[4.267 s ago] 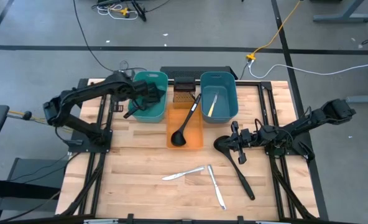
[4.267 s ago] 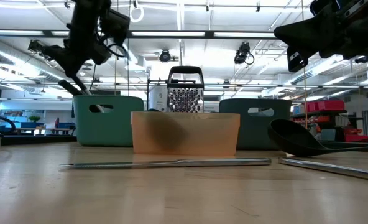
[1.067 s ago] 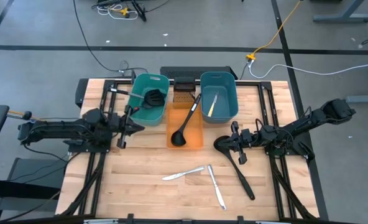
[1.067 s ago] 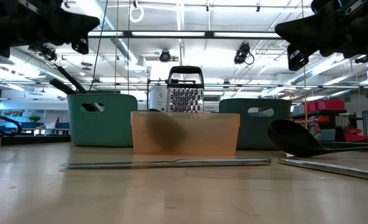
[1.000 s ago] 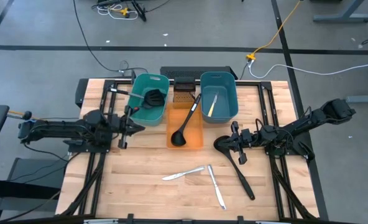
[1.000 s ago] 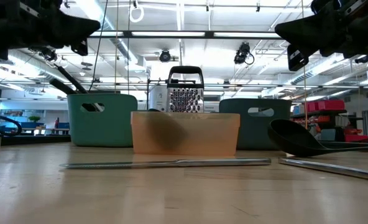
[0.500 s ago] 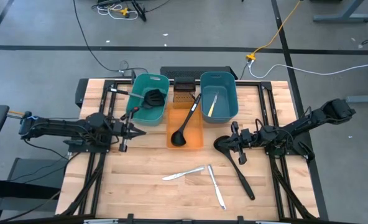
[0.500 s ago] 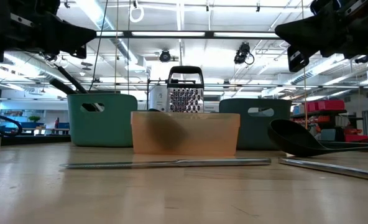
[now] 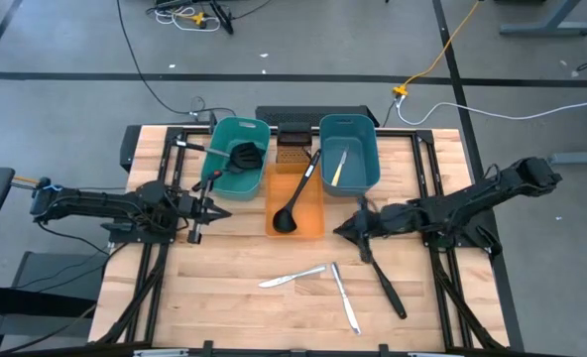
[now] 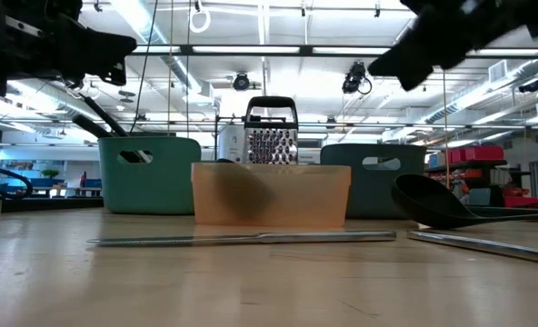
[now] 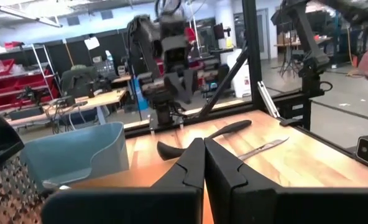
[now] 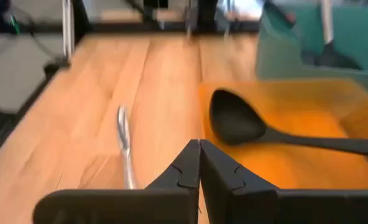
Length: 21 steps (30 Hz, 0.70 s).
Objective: Pick & Place Kitchen Items
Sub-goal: Put the left silver knife into the blue bin
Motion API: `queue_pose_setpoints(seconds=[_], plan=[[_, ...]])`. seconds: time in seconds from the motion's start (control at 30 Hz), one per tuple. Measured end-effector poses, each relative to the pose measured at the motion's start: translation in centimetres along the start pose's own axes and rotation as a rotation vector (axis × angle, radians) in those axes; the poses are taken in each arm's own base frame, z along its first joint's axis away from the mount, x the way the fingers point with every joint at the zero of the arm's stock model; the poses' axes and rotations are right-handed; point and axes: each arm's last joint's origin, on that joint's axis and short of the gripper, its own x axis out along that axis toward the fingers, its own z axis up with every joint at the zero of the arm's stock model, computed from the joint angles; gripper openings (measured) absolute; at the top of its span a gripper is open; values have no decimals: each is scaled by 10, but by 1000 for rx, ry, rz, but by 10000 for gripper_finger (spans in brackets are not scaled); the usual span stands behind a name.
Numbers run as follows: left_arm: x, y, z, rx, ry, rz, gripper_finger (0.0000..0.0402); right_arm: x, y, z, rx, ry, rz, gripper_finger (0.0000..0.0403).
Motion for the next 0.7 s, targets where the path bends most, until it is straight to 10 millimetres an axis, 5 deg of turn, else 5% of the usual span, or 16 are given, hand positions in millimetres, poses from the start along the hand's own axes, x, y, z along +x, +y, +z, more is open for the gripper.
queue_pose_setpoints(seconds=[0.3, 0.7], plan=[[0, 0, 0, -19, 0, 0, 10, 36, 27, 47, -94, 180, 11, 96], [0, 0, 0, -20, 0, 0, 15, 117, 55, 43, -219, 476, 66, 229]])
